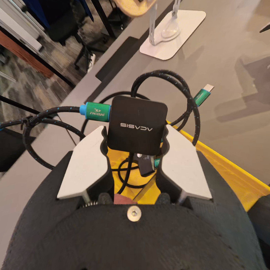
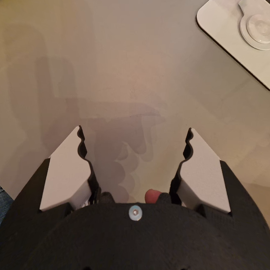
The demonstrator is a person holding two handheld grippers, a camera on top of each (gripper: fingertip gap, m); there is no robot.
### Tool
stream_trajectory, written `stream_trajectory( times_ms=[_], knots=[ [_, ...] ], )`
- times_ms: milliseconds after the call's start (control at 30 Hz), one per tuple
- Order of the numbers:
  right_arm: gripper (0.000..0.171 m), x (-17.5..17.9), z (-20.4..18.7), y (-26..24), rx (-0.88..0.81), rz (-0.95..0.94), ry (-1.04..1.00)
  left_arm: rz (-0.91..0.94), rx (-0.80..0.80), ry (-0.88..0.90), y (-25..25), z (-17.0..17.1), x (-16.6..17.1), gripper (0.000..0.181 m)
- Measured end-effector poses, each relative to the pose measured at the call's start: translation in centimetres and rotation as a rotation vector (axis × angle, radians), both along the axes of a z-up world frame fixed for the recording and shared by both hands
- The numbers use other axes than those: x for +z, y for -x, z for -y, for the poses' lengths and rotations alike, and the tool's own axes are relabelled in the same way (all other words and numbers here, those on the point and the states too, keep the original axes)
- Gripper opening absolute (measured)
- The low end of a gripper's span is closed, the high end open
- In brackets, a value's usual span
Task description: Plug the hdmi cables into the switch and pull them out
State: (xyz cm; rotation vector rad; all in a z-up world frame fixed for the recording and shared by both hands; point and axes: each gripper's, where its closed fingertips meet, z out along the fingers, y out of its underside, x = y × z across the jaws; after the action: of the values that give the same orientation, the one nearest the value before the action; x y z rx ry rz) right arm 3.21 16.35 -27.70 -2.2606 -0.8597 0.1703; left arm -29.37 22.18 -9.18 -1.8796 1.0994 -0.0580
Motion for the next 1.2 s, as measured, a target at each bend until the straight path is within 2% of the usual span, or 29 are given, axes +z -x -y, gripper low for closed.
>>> stream_trajectory(
  times_ms=[233, 333, 433, 500, 600, 667, 900, 1000, 1067, 1133, 1200],
  knots=[
    [0.131, 1.2, -0.3, 0.2, -0.006, -0.044, -0.037, -0.115, -0.105, -0.216, -4.1, 2.7, 4.7, 0.072],
    [0.117, 3.9, -0.6, 0.5, -0.009, -0.153, -0.117, -0.201, -0.151, -0.273, -6.6, 4.1, 5.5, 0.072],
    [0.092, 8.0, -0.4, 1.1, 0.018, -0.360, -0.208, -0.268, -0.235, -0.296, -9.5, 5.7, 5.4, 0.072],
    [0.069, 10.5, 0.4, 1.8, 0.073, -0.514, -0.231, -0.319, -0.295, -0.314, -11.3, 6.7, 5.1, 0.072],
    [0.044, 14.2, 2.6, 3.2, 0.212, -0.757, -0.229, -0.358, -0.396, -0.315, -14.4, 8.4, 4.2, 0.072],
    [0.041, 15.9, 3.6, 3.7, 0.278, -0.827, -0.256, -0.374, -0.480, -0.302, -16.6, 9.6, 3.1, 0.072],
    [0.065, 18.7, 6.3, 6.2, 0.435, -1.025, -0.191, -0.478, -0.692, -0.246, -22.2, 12.5, -2.3, 0.072],
    [0.064, 18.6, 7.2, 6.9, 0.494, -1.115, -0.079, -0.514, -0.782, -0.211, -23.7, 14.2, -4.6, 0.072],
    [0.055, 18.5, 8.2, 7.4, 0.560, -1.192, 0.028, -0.505, -0.848, -0.170, -24.5, 15.7, -5.7, 0.072],
    [0.036, 18.3, 9.5, 7.8, 0.635, -1.249, 0.121, -0.480, -0.897, -0.139, -25.1, 16.8, -6.2, 0.072],
    [0.018, 18.0, 9.4, 7.6, 0.635, -1.253, 0.131, -0.441, -0.939, -0.106, -25.3, 17.8, -6.2, 0.072]
  ],
)
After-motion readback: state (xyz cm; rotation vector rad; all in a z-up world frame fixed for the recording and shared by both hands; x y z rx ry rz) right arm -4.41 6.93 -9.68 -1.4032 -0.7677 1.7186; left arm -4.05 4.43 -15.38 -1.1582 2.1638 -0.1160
